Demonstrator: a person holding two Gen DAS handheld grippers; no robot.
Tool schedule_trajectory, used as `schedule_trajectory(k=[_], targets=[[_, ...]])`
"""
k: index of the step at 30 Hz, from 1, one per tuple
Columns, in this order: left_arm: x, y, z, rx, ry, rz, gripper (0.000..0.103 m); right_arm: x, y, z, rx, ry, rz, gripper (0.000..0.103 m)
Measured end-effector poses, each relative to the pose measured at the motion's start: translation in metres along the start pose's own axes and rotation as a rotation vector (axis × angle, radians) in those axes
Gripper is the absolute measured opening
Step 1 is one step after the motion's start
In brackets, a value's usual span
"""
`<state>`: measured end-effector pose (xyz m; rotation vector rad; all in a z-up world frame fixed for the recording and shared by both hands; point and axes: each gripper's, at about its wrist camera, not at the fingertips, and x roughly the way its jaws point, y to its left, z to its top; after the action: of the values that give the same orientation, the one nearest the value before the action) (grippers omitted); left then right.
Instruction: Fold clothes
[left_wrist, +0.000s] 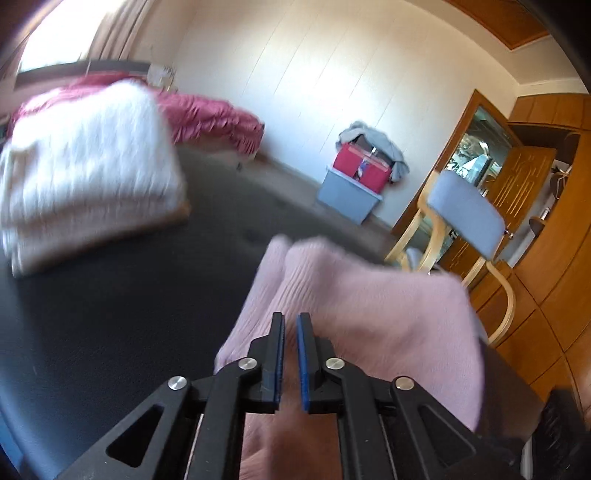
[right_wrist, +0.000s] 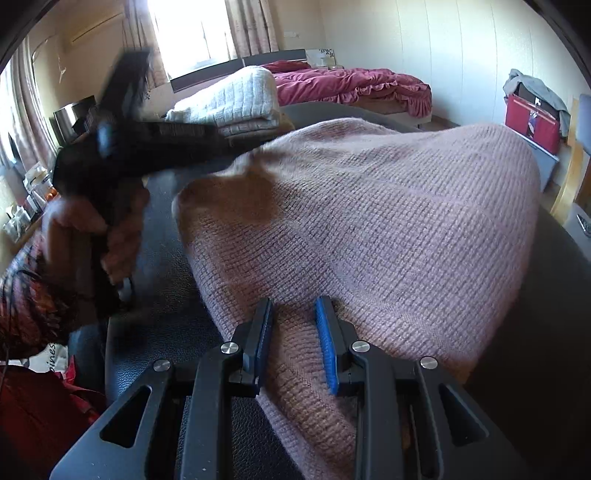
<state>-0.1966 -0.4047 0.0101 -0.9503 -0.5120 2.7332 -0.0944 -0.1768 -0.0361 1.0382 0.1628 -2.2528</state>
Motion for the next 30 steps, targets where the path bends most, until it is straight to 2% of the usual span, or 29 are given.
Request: schedule_trajectory(k=[1, 3, 6, 9, 11, 13, 16, 20, 23, 25, 28, 30], targets=[[0.003, -0.01, 0.008, 0.021, -0.003, -0.006, 0.009, 0.0, 0.0, 0.0, -0.001, 0.0, -0.001, 0.027], [0.013, -0.03, 0.023, 0.077, 0.005, -0.002, 0.018, 0.002, 0.0, -0.001, -0.003, -0.001, -0.005, 0.027], [0.062, -0.055, 0.027, 0.213, 0.137, 0.026, 0.018, 0.003, 0.002, -0.001, -0.009, -0.001, -0.013, 0.027], [0.094, -0.041, 0.017, 0.216, 0.228, 0.121, 0.016, 0.004, 0.0, -0.002, -0.008, -0.003, -0.012, 0.027], [0.099, -0.025, 0.007, 0.195, 0.209, 0.108, 0.015, 0.003, 0.001, -0.003, -0.002, -0.005, -0.006, 0.027], [0.092, -0.022, -0.001, 0.229, 0.16, 0.102, 0.015, 0.001, -0.001, -0.003, 0.008, -0.011, 0.002, 0.027], [0.083, -0.019, -0.009, 0.219, 0.112, 0.112, 0.015, -0.009, -0.005, 0.001, 0.028, -0.052, -0.004, 0.027], [0.082, 0.002, -0.005, 0.083, 0.115, 0.03, 0.013, -0.049, -0.015, 0.018, 0.036, -0.224, -0.152, 0.027], [0.082, 0.007, -0.006, 0.059, 0.115, 0.011, 0.013, -0.06, -0.046, 0.047, 0.093, -0.28, -0.267, 0.027], [0.082, 0.009, -0.005, 0.063, 0.114, 0.014, 0.013, -0.051, -0.069, 0.068, 0.137, -0.276, -0.274, 0.027], [0.082, 0.01, -0.002, 0.056, 0.114, 0.007, 0.013, -0.016, -0.101, 0.096, 0.206, -0.204, -0.221, 0.027], [0.082, 0.014, -0.001, 0.043, 0.113, 0.001, 0.012, 0.006, -0.114, 0.101, 0.219, -0.158, -0.226, 0.027]])
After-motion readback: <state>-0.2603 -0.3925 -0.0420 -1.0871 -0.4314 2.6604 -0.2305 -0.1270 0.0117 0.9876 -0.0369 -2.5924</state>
